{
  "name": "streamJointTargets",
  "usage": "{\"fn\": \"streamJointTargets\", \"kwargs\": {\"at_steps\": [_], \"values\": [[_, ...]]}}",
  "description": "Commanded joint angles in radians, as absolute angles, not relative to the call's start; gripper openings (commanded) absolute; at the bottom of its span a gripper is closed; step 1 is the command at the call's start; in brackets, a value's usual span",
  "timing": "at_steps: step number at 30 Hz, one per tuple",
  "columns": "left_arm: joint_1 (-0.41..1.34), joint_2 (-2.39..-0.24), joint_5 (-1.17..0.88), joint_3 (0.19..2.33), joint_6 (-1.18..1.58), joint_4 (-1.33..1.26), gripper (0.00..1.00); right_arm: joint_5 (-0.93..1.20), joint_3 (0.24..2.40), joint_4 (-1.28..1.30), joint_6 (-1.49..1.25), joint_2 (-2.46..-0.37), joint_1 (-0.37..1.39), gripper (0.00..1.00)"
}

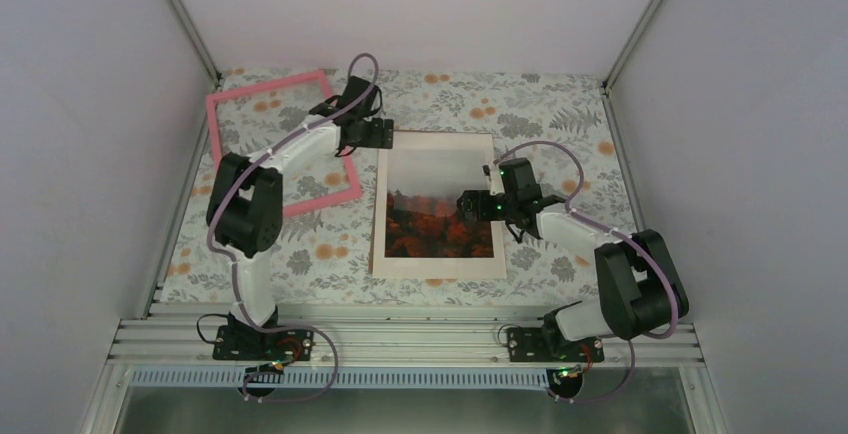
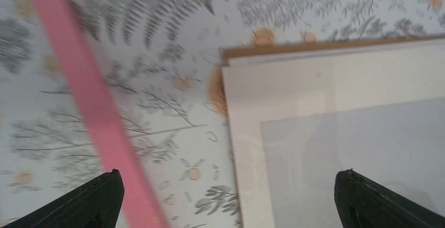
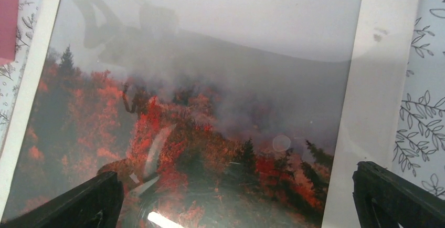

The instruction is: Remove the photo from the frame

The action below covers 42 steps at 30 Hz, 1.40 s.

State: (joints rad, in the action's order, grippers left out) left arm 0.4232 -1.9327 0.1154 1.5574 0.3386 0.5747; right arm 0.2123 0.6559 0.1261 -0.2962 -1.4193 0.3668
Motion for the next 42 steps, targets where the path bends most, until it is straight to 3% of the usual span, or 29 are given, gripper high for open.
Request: {"fn": "streamJointTargets", "kwargs": {"at_steps": [1,9,24,28,33,42], "values": [[0.422,-2.008,-0.003,1.552,0.374,0.522,1.0,0.18,0.667,0.151,-0.309,-1.406,0.396,0.99],[0.422,-2.029,-0.044,1.455,0.389,0.473,1.0,0.156,0.676,0.183,-0.335,-1.431,0.47,1.0],[0.441,-1.74,-0.031,1.116,0.441,0.405,1.0,0.046,0.711,0.318,-0.401,-1.418,0.609,1.0],[0.496,-1.644,-0.09,1.016,0.48,0.379,1.0,-0.008,0.704,0.39,-0.441,-1.397,0.559,1.0],[0.56,-1.574,-0.122,0.886,0.548,0.325,1.0,0.075,0.648,0.381,-0.47,-1.337,0.448,1.0],[0.591,-1.606,-0.165,0.821,0.575,0.273,1.0,0.156,0.603,0.33,-0.444,-1.354,0.315,1.0]]}}
